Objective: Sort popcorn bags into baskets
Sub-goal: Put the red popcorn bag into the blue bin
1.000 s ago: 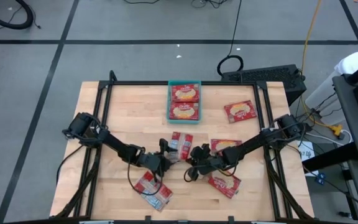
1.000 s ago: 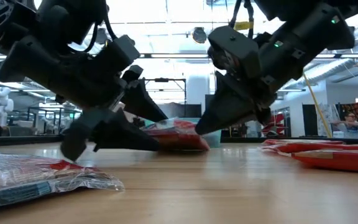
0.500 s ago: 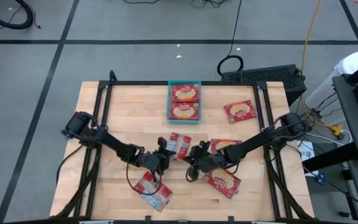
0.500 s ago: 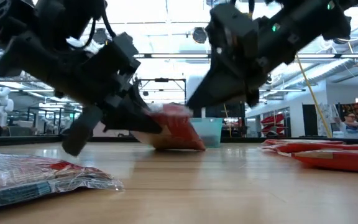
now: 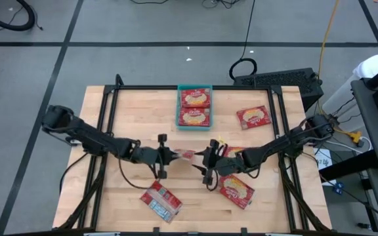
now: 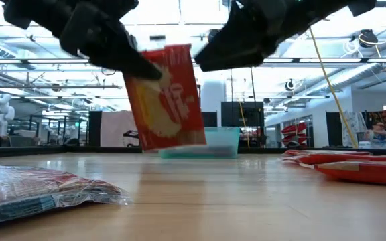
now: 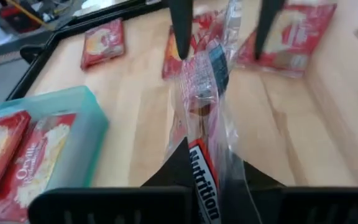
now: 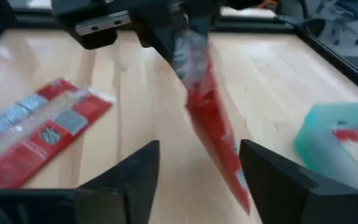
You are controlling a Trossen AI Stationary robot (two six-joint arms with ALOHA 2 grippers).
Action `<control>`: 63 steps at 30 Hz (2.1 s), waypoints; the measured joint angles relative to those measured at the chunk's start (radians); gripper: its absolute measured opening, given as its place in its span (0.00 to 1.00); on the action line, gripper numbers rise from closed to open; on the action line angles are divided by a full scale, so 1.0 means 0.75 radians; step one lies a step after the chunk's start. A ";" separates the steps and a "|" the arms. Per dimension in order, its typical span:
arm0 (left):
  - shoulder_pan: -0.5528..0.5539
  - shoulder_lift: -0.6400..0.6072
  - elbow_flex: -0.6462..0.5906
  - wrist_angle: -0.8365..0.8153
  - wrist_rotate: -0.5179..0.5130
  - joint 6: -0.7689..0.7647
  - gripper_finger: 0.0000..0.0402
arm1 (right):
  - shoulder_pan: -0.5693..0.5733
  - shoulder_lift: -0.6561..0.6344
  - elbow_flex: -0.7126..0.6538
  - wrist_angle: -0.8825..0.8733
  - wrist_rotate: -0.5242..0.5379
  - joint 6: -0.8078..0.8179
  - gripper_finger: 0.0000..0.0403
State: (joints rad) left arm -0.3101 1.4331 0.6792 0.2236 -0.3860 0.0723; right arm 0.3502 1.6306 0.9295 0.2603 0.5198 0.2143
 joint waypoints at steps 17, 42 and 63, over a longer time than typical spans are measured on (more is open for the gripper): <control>0.135 -0.192 -0.004 -0.009 0.191 0.007 0.06 | -0.163 0.113 0.003 0.148 -0.032 -0.204 0.46; 0.047 -0.257 0.002 0.127 0.374 -0.022 0.10 | -0.057 0.102 -0.001 0.161 -0.108 -0.077 0.04; 0.127 -0.243 0.183 -0.015 0.188 -0.044 0.69 | -0.229 -0.064 -0.001 -0.591 -0.671 0.293 0.02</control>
State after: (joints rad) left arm -0.2147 1.2505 0.8168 0.2125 -0.2448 0.0393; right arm 0.1784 1.5828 0.9291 -0.1831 0.0163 0.4342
